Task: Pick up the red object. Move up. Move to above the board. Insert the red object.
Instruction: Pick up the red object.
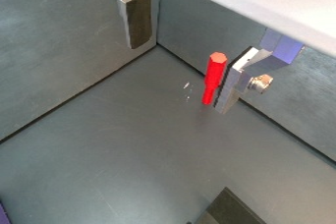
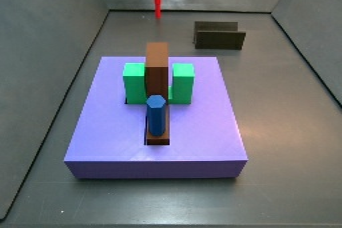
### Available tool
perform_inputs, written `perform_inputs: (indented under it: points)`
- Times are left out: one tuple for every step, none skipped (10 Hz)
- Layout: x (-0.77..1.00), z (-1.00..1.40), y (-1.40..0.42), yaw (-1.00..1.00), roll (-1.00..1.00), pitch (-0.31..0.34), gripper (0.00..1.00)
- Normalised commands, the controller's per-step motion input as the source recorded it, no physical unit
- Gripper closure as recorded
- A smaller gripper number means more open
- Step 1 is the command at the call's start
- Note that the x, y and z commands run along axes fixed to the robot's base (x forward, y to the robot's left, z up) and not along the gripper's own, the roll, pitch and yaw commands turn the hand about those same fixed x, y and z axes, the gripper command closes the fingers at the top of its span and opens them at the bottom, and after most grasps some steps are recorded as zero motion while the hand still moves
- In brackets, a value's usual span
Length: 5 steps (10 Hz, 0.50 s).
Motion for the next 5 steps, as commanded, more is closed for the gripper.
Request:
perform_inputs:
  points:
    - [0.00, -0.09, 0.08, 0.00, 0.00, 0.000, 0.00]
    - [-0.25, -0.28, 0.54, -0.20, 0.00, -0.024, 0.00]
    - [-0.30, -0.27, 0.72, -0.19, -0.01, -0.019, 0.00]
    - [-0.26, -0.23, 0.76, -0.16, -0.01, -0.011, 0.00]
    - [-0.17, -0.46, 0.45, -0.03, 0.00, -0.074, 0.00]
